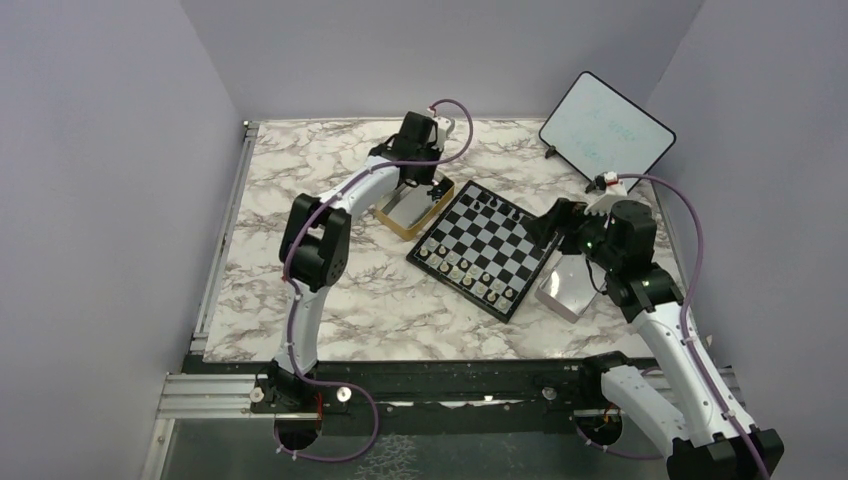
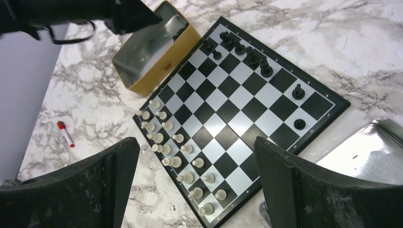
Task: Set up the chess pieces on the board
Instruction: Pick up the chess piece from the storage box, then place the chess piece on the chessboard.
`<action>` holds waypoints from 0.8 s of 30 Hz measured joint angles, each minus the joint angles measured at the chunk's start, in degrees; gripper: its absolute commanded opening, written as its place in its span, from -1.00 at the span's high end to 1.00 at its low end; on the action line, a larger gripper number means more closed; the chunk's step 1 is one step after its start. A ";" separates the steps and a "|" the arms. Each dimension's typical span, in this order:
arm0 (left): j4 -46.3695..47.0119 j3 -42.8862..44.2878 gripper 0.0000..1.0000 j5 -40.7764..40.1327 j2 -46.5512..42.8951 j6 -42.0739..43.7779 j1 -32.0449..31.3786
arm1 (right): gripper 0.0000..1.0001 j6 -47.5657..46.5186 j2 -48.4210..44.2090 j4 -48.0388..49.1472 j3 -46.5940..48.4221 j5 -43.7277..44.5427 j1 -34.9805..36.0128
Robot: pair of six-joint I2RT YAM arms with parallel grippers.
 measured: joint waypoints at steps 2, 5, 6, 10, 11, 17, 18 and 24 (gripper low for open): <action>-1.27 -1.49 0.81 1.60 -3.48 -1.64 0.02 | -0.94 0.07 -0.72 0.04 -1.53 -0.02 0.00; -2.08 -4.66 0.81 4.37 -8.79 -3.43 0.00 | -0.92 -0.17 -0.55 -0.02 -2.89 0.00 0.00; -2.47 -5.60 0.81 5.46 -10.56 -3.87 0.00 | -0.91 -0.52 -0.28 -0.02 -3.04 -0.02 0.00; -3.72 -8.15 0.81 9.81 -15.72 -5.53 0.00 | -0.89 -1.20 0.63 0.02 -3.04 -0.48 0.00; -4.37 -9.01 0.81 11.23 -17.25 -6.03 0.00 | -0.89 -1.18 0.76 0.02 -3.04 -0.61 0.00; -9.62 -10.58 0.81 13.49 -19.12 -6.62 -0.63 | -0.88 -0.74 0.39 -0.09 -3.74 -1.79 0.00; -10.82 -10.91 0.81 13.35 -19.12 -6.47 -1.01 | -0.88 -0.72 0.02 -0.26 -3.89 -1.79 0.00; -18.45 -12.04 0.81 9.92 -19.10 -4.83 -6.21 | -0.89 -0.81 -3.23 -1.44 -4.15 -1.77 0.00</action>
